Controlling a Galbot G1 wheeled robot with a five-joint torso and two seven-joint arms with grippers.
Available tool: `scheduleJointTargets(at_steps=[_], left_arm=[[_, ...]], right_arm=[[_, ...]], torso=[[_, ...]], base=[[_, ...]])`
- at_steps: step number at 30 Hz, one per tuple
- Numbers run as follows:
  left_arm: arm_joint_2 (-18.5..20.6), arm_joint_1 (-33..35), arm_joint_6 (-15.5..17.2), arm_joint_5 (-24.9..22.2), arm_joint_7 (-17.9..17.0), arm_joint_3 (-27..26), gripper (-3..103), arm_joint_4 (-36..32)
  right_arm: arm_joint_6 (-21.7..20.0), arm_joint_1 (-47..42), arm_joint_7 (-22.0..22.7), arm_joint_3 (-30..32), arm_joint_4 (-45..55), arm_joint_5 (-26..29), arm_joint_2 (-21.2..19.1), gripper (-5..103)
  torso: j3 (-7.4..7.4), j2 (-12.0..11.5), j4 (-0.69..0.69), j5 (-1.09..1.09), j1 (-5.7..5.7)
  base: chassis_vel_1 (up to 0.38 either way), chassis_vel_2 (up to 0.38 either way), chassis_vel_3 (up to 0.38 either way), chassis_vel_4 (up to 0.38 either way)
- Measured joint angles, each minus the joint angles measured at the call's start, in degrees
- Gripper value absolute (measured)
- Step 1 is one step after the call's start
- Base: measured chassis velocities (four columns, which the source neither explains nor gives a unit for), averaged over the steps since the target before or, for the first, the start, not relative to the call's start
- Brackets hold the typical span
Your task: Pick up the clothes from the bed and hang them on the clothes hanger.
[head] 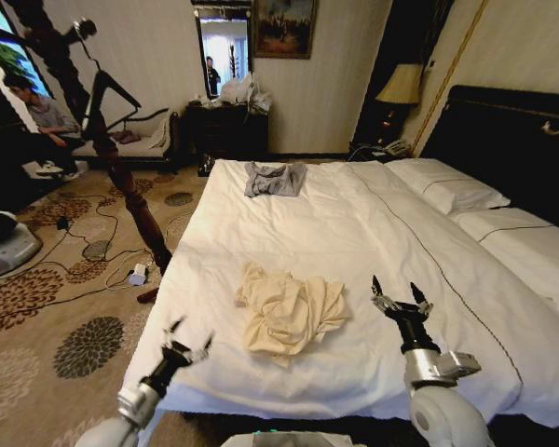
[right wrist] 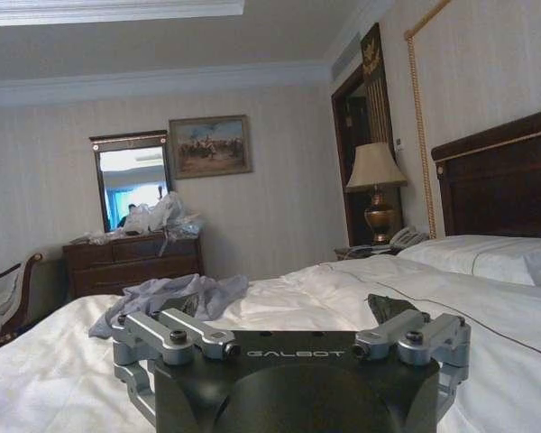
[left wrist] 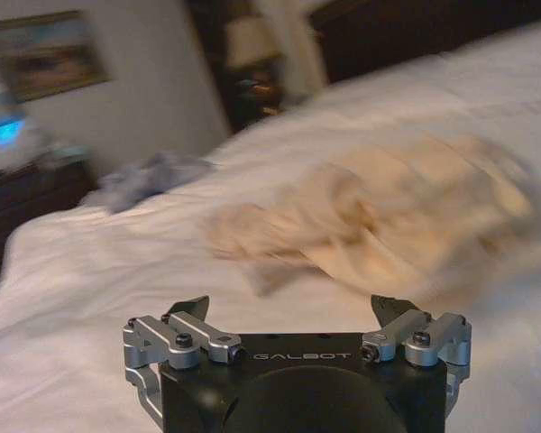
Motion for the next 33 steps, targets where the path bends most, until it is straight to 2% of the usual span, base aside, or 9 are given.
scheduleJointTargets(at_steps=[4,8,12,19,21,33], left_arm=[[3.5,-1.0,-1.5,3.3,0.3,0.7,100,1.9],[8.7,-3.3,-5.3,9.5,0.9,2.0,100,4.7],[10.4,-5.1,-7.4,11.8,1.0,4.1,100,6.2],[8.0,-8.4,-10.0,15.6,-0.1,6.4,100,8.7],[6.3,-10.9,-10.8,17.1,-0.5,7.7,100,10.3],[2.2,-18.1,-11.8,18.3,-0.5,11.2,100,16.2]], right_arm=[[-0.1,0.2,0.0,-0.3,-0.3,0.0,0.6,100],[-0.3,0.4,0.0,-1.0,-0.9,-0.3,1.6,100],[-0.6,1.1,0.0,-1.7,-1.5,-0.6,2.4,100],[-0.8,1.9,-0.1,-2.5,-2.9,-0.8,3.0,100],[-0.6,2.1,-0.1,-2.6,-4.0,-1.1,3.5,100],[0.0,2.1,-0.3,-3.3,-5.1,-2.5,5.1,100]], torso=[[0.0,0.0,-0.02,0.0,0.0],[0.0,0.0,-0.02,0.02,0.0],[0.0,0.0,-0.02,0.02,0.0],[0.0,0.0,0.0,0.02,0.0],[0.0,0.0,-0.02,0.02,0.0],[0.0,0.0,-0.01,0.02,0.0]], base=[[0.0,0.0,0.0,0.0],[0.0,0.0,0.0,0.0],[0.0,0.0,0.0,0.0],[0.0,0.0,0.0,0.0],[0.0,0.0,0.0,0.0],[0.0,0.0,0.0,0.0]])
